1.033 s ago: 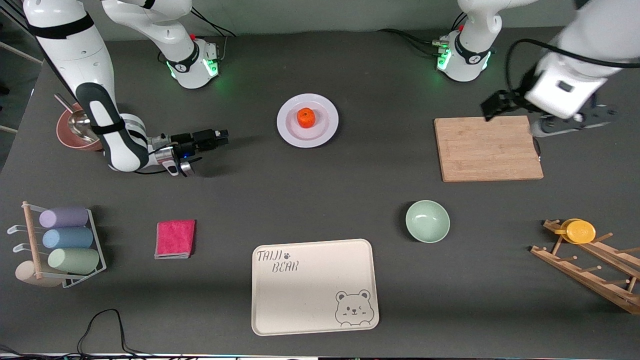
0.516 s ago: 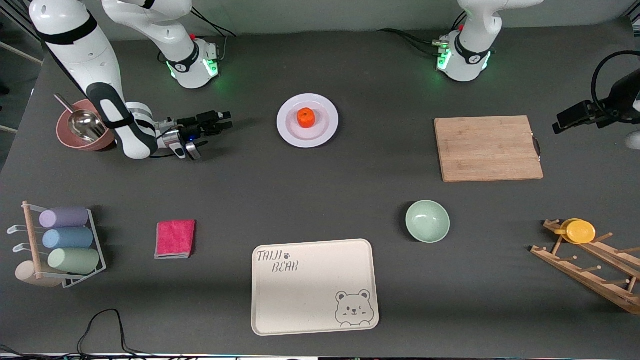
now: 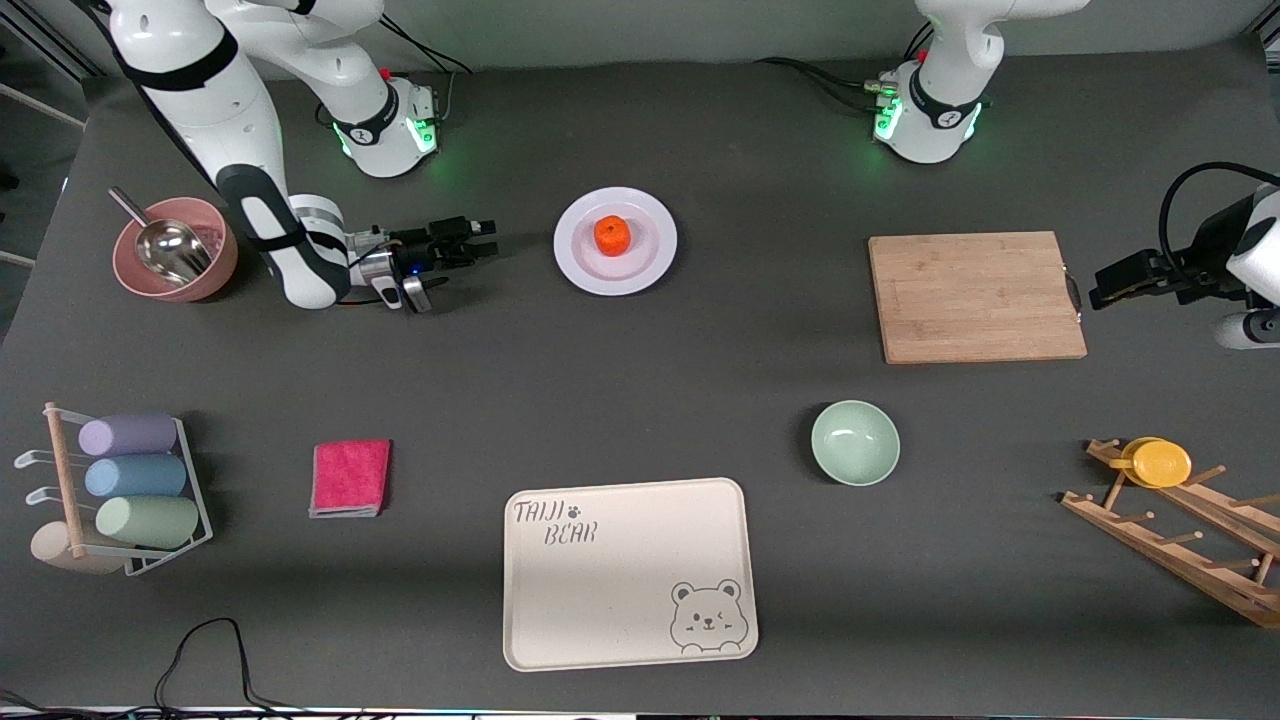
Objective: Place orange and plate with both arms
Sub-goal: 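Grasp the white plate rim with the right gripper, then lift the plate by its rim with the right gripper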
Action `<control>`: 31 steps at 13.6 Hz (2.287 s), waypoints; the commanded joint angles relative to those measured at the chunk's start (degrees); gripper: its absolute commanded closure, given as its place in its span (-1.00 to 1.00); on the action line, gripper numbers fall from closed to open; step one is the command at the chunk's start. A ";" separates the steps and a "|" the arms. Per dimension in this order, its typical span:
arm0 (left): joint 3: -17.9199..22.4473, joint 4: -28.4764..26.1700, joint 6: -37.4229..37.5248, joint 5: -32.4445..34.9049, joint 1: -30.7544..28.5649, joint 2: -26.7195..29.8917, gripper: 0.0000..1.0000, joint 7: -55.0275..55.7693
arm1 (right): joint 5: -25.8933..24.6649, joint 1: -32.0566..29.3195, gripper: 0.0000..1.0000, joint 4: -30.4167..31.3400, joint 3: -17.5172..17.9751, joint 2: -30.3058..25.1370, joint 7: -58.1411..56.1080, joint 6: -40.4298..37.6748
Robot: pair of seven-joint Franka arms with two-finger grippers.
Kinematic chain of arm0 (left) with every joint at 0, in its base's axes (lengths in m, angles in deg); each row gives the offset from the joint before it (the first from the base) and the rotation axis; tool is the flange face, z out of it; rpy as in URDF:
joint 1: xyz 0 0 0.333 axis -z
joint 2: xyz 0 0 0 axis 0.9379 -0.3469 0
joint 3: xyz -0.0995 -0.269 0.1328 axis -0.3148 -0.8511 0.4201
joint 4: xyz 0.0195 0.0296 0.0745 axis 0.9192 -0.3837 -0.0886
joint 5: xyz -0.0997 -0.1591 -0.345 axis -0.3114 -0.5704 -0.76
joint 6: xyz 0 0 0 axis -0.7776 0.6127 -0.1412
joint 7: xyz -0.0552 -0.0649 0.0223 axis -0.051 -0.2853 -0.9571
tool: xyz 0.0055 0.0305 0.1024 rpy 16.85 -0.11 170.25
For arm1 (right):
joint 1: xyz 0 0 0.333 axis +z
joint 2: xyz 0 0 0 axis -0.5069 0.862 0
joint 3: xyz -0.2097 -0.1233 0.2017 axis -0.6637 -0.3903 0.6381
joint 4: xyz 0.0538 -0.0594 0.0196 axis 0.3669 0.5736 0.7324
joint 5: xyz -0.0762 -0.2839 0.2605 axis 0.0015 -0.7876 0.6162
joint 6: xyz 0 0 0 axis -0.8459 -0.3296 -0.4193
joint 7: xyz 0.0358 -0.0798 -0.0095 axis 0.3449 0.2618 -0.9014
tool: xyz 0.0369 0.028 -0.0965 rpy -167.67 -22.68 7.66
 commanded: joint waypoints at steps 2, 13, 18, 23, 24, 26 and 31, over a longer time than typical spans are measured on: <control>-1.91 0.65 -1.24 1.01 -1.08 -0.74 -1.00 -0.68 | 9.16 5.75 -1.00 0.42 -0.33 2.91 -5.61 0.73; -1.48 0.83 -1.42 0.66 0.49 -1.27 -1.00 -0.95 | 26.93 18.15 -0.99 -0.81 0.02 4.06 -4.73 2.49; -0.33 0.74 -1.16 0.57 0.76 -1.18 -1.00 -1.04 | 29.66 19.39 -0.90 -1.34 0.37 4.50 -4.82 3.72; -0.33 0.66 -0.98 1.80 1.03 -1.18 -1.00 -1.12 | 30.81 20.09 -0.64 -3.18 0.64 7.14 -7.01 3.64; -0.42 0.57 -1.07 3.80 1.46 -1.18 -1.00 -1.12 | 30.98 20.09 -0.52 -3.27 0.73 7.84 -8.24 3.37; -0.51 0.48 -0.98 4.61 1.38 -1.18 -1.00 -1.21 | 30.99 20.09 -0.35 -3.71 0.73 8.72 -10.17 2.93; -0.51 0.48 -0.71 4.53 1.20 -1.45 -1.00 -1.48 | 30.99 20.01 0.11 -4.15 0.73 9.60 -12.20 2.67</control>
